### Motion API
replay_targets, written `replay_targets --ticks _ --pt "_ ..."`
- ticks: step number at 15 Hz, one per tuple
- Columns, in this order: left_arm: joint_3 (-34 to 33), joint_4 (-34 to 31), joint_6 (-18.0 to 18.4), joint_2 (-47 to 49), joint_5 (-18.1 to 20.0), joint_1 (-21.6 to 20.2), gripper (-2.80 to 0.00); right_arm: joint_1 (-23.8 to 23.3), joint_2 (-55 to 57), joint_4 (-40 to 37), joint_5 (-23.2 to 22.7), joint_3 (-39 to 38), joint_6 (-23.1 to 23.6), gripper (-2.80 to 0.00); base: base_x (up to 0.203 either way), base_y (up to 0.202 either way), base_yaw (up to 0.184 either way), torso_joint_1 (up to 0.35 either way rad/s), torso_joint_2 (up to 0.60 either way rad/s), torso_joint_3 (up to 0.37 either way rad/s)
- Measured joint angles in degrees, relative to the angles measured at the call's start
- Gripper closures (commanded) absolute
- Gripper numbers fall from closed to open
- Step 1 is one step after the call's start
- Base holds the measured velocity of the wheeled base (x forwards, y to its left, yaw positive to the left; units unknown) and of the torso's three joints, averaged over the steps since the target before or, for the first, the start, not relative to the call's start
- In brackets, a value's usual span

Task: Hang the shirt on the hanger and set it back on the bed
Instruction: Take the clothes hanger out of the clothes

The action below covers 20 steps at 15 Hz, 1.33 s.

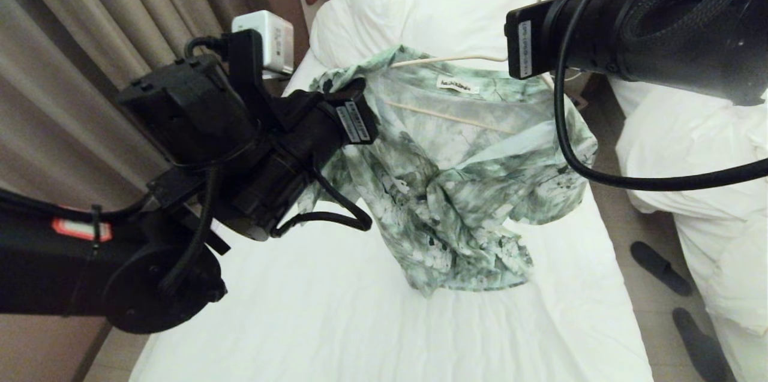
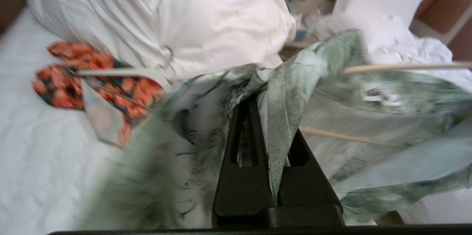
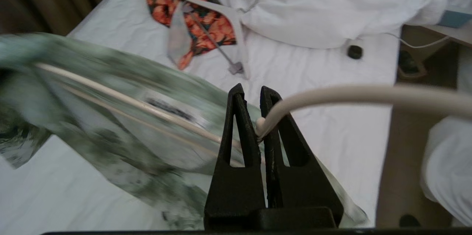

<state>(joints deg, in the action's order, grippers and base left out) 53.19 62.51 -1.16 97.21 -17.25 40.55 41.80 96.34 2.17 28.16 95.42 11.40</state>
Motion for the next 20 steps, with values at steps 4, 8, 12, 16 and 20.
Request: replay_targets --ticks 4,8,12,16,20 --pt "0.36 -0.17 -0.02 -2.81 1.63 -3.02 0.0 -4.81 -1.77 -0.11 -0.4 -0.88 0.23 0.0 0.0 0.0 0.0 0.0 0.0 0.0" --pt "0.41 -1.3 -0.13 -2.94 3.15 -4.92 0.0 -5.91 -2.56 0.03 -0.52 -0.8 0.32 0.0 0.0 0.0 0.0 0.0 0.0 0.0" --pt "-0.03 -1.19 -0.32 -0.52 3.79 -5.65 0.0 -5.92 -2.6 0.5 -0.52 -0.38 0.32 0.0 0.0 0.0 0.0 0.0 0.0 0.0" --pt "-3.29 -1.0 -0.18 1.35 6.43 -1.77 0.0 -5.97 -1.77 3.63 -0.51 -0.32 0.06 0.0 0.0 0.0 0.0 0.0 0.0 0.0" --pt "-4.93 -1.19 0.46 4.64 3.22 4.41 0.0 -4.88 -0.28 5.99 -0.46 -1.21 -0.54 0.0 0.0 0.0 0.0 0.0 0.0 0.0"
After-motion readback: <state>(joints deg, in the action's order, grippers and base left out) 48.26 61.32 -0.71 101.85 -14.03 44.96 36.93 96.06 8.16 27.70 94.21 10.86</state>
